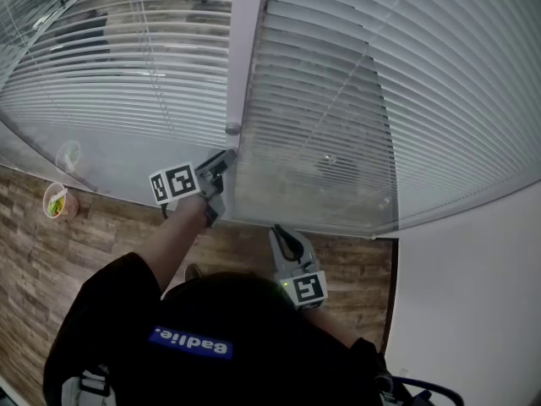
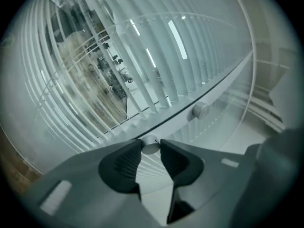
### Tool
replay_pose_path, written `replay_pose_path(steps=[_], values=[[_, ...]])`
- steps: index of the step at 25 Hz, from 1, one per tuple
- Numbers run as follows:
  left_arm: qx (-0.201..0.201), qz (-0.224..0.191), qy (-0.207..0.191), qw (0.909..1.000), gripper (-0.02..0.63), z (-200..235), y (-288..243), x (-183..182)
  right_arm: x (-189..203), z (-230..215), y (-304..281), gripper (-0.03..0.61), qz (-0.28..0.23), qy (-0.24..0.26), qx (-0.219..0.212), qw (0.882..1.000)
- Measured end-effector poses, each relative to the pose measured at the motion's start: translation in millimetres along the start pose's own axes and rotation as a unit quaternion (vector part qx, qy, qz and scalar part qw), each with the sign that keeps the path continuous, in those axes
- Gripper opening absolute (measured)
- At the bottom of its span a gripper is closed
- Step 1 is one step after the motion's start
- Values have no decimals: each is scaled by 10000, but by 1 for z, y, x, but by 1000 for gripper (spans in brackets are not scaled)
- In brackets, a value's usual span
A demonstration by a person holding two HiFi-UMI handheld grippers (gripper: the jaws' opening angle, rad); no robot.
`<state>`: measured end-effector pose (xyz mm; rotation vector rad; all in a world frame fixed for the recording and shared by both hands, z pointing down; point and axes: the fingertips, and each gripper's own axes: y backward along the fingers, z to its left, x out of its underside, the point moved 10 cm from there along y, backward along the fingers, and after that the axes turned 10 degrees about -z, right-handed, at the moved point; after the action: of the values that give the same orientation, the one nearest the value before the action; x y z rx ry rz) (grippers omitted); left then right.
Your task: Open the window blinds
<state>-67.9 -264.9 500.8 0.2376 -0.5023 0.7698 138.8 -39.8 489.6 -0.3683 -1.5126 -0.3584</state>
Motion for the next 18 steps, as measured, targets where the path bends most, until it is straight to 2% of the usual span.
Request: replay_pose_path(steps=[4,6,8,12,14,16,18], values=[[109,-65,534,9985,123,5,1,0,0,2,3,31,40,-14,32,10000],[133,-67,595,9981,123,6,0,0,0,3,3,31,55,-8,49,10000],[107,-31,387,9992,123,4,0,-1,0,3,4,31,65,1,67,10000],[-50,223,-552,9982,123,-5,-2,-6,0,6,3,31,67,-10,91,9999],[-104,360,-860,9956,124,-8,-3,-7,0,7,3,29,72,-53,105,9999],[-64,364,-670,9971,124,-6,-3,-7,0,8,3,26,65,-68,117,9999],[75,212,46,9997,123,1,-2,-5,0,9,3,25,44,-67,126,9999]])
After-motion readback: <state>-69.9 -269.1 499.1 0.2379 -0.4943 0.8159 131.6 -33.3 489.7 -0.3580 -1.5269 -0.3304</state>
